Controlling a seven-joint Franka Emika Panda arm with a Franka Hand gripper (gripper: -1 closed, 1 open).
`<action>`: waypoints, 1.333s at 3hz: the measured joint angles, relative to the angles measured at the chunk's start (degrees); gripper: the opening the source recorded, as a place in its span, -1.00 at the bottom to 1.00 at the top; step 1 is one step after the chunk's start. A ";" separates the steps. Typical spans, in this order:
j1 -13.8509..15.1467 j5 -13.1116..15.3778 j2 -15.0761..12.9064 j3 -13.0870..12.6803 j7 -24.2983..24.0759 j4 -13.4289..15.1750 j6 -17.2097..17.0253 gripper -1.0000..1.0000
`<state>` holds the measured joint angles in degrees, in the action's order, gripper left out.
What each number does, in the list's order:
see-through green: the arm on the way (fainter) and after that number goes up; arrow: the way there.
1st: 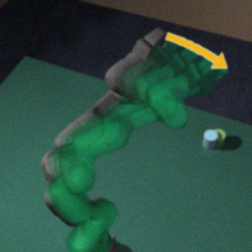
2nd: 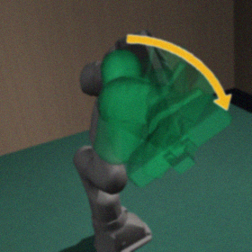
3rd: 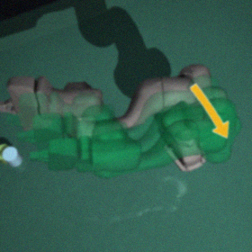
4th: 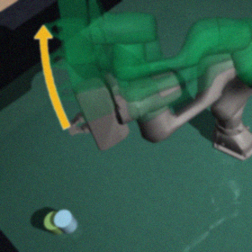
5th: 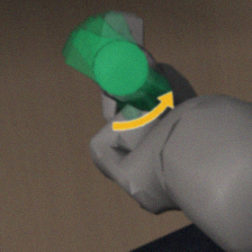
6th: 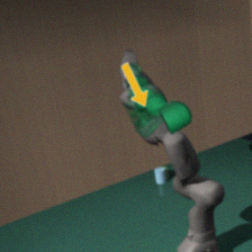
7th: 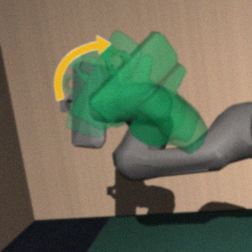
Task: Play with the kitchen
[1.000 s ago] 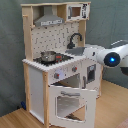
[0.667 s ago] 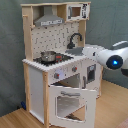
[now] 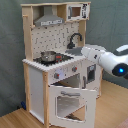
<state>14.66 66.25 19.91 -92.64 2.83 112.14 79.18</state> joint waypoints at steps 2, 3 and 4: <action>1.44 12.20 0.19 -4.31 -2.63 3.23 2.20 1.00; 2.27 17.70 0.56 -6.34 -3.06 4.58 2.37 1.00; 3.22 23.72 1.92 -8.79 -3.06 5.56 2.16 1.00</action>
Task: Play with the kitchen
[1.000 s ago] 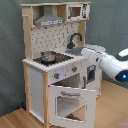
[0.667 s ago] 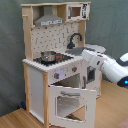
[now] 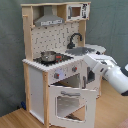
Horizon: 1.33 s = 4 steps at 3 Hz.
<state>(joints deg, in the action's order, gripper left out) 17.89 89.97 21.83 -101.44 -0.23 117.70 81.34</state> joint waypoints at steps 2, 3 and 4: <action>1.55 8.27 7.89 -4.43 -0.27 0.40 -2.73 1.00; 2.54 9.92 12.89 -5.97 -1.14 0.40 -3.81 1.00; 3.74 10.59 18.69 -6.69 -2.84 0.36 -4.11 1.00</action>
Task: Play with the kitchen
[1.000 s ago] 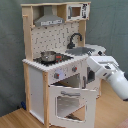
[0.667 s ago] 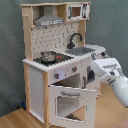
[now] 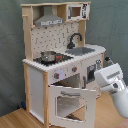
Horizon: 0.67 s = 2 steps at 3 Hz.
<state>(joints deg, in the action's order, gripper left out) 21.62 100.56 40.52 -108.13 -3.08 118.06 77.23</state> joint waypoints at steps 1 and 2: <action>1.23 0.03 5.83 0.02 -2.13 -0.17 0.00 1.00; 2.65 0.04 11.76 0.30 -4.42 -0.78 -0.01 1.00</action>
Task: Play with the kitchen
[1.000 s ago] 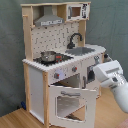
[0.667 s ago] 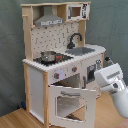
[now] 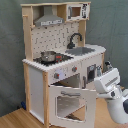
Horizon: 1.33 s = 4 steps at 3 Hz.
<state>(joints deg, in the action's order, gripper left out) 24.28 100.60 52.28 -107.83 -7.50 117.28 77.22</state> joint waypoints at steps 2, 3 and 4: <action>2.23 -0.24 5.19 2.44 -6.06 -2.16 5.58 1.00; 3.46 -0.83 4.51 2.71 -10.19 -2.38 9.66 1.00; 4.45 -1.53 4.14 2.60 -14.90 -2.80 13.60 1.00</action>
<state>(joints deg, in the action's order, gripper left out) 28.73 99.06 56.42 -105.23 -22.40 114.48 90.82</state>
